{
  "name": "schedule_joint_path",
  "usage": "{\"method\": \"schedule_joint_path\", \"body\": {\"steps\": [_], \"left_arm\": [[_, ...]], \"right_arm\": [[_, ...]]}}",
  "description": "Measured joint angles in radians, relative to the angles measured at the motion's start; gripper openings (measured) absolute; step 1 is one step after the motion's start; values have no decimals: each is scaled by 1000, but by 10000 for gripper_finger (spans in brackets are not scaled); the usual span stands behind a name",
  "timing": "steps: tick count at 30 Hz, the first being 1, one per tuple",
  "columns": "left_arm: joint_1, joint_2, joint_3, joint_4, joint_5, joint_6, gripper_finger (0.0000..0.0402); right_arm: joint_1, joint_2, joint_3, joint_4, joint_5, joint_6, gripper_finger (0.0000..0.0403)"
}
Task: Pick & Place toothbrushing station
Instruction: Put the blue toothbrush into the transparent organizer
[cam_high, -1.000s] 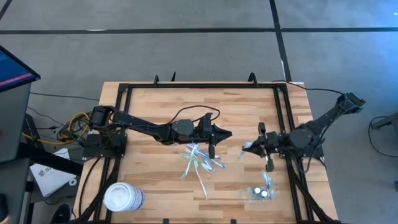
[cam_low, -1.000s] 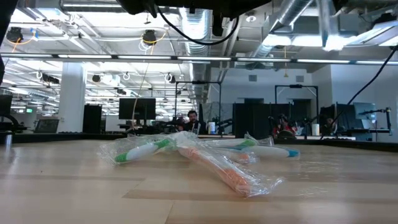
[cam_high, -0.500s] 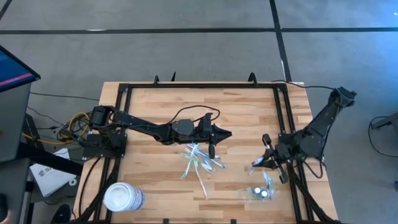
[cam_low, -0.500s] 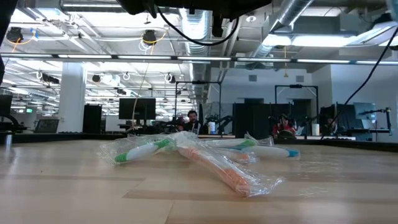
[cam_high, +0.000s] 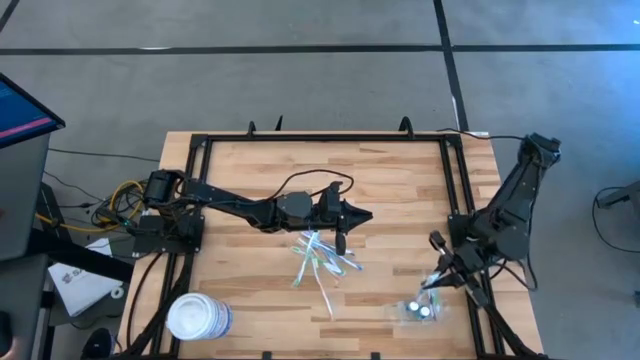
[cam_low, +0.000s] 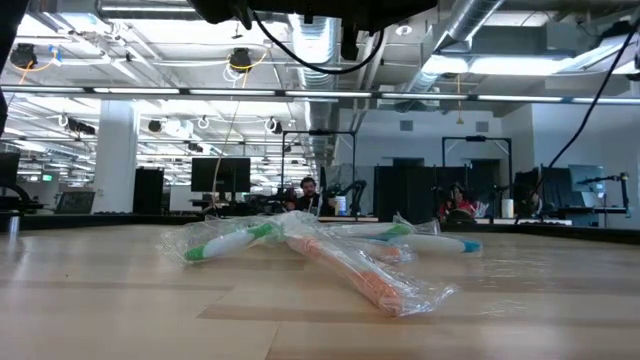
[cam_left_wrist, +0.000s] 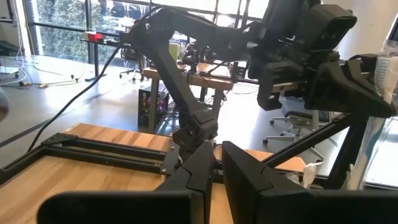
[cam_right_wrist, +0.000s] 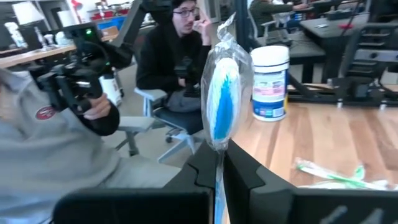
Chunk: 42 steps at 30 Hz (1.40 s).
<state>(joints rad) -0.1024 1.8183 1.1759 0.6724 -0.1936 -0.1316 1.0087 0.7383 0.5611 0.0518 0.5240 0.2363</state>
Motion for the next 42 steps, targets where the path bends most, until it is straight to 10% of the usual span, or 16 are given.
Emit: {"method": "schedule_joint_path", "body": {"steps": [42], "left_arm": [[0, 0, 0, -45, 0, 0, 29]], "right_arm": [[314, 76, 0, -135, 111, 55, 1]]}}
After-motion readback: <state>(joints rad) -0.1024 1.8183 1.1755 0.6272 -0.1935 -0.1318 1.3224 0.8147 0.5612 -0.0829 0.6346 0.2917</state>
